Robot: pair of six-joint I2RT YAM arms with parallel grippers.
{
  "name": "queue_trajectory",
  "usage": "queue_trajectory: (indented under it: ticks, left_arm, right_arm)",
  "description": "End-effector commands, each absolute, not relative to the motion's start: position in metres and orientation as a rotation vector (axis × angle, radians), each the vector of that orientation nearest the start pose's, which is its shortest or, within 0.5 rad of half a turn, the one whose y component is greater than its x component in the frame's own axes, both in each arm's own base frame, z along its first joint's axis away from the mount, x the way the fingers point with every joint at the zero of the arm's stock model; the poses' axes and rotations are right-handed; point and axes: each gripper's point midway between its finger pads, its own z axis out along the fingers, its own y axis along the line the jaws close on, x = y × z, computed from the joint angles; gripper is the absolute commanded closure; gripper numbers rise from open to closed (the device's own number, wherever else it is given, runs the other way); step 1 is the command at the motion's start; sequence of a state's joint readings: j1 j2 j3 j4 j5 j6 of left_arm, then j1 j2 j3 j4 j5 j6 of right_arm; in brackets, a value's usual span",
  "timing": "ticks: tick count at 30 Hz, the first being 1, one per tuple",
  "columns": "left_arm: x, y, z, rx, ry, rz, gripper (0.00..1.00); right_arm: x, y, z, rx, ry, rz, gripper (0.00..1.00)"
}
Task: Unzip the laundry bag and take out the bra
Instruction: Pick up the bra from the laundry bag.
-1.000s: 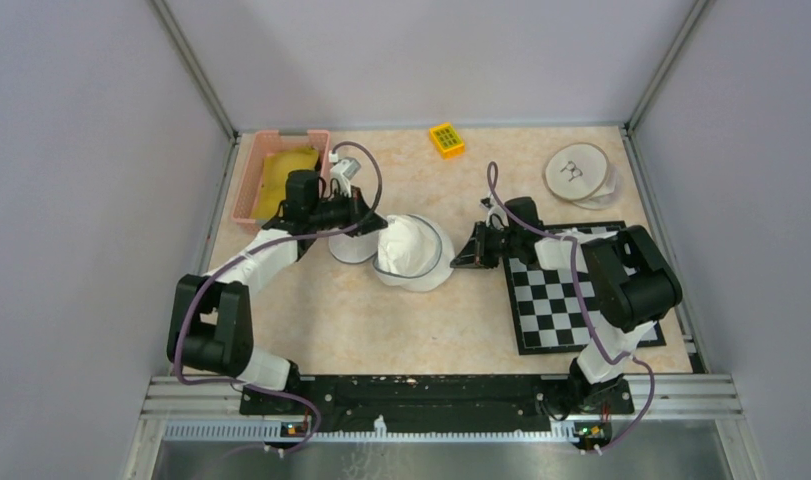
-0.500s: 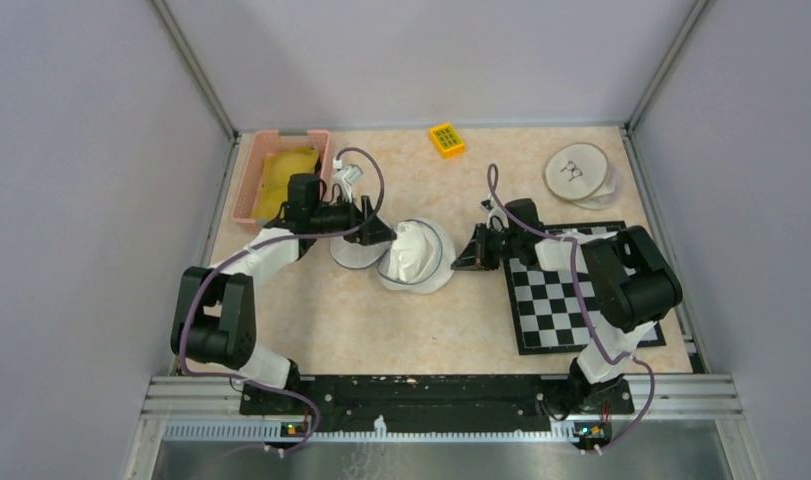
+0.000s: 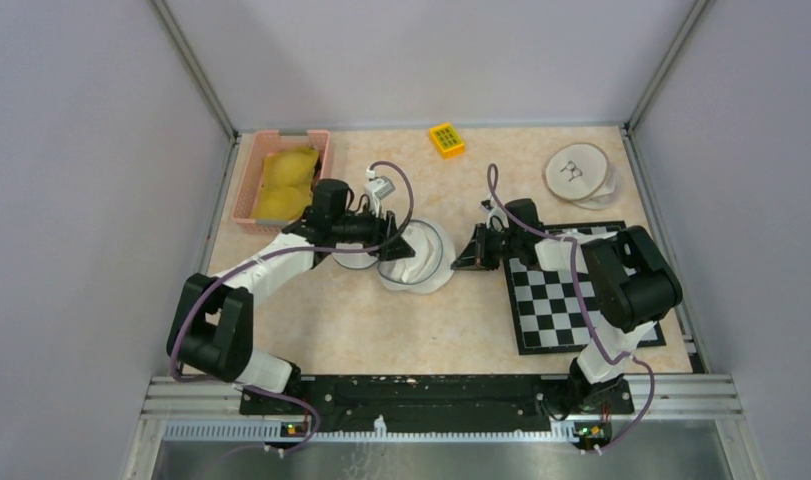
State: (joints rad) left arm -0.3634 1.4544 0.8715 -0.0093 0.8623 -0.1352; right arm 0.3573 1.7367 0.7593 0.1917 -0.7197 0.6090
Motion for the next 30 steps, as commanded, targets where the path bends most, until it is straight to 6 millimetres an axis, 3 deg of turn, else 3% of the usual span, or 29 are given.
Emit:
queue_trajectory:
  ticks: [1,4,6,9,13,21,25,30]
  left_arm:
    - [0.308,-0.254,0.151,0.754,2.051,-1.077,0.41]
    - [0.312,-0.252,0.148,0.743,2.083,-1.042,0.57]
    - [0.318,-0.247,0.152,0.739,2.080,-0.998,0.75]
    - [0.318,-0.244,0.172,0.748,2.014,-1.047,0.99]
    - [0.310,-0.243,0.214,0.775,1.880,-1.194,1.00]
    - [0.302,-0.233,0.278,0.786,1.720,-1.370,1.00]
    - [0.294,-0.235,0.302,0.805,1.658,-1.442,1.00]
    - [0.293,-0.236,0.318,0.781,1.630,-1.475,1.00]
  right_arm:
    - [0.298,0.254,0.058,-0.129,2.434,1.293,1.00]
    - [0.298,0.254,0.057,-0.135,2.438,1.288,1.00]
    - [0.299,0.254,0.057,-0.142,2.437,1.278,1.00]
    - [0.300,0.253,0.056,-0.146,2.442,1.265,1.00]
    - [0.303,0.249,0.050,-0.144,2.464,1.219,1.00]
    - [0.306,0.246,0.043,-0.147,2.476,1.192,1.00]
    - [0.306,0.245,0.042,-0.150,2.475,1.182,1.00]
    - [0.307,0.247,0.045,-0.158,2.465,1.196,1.00]
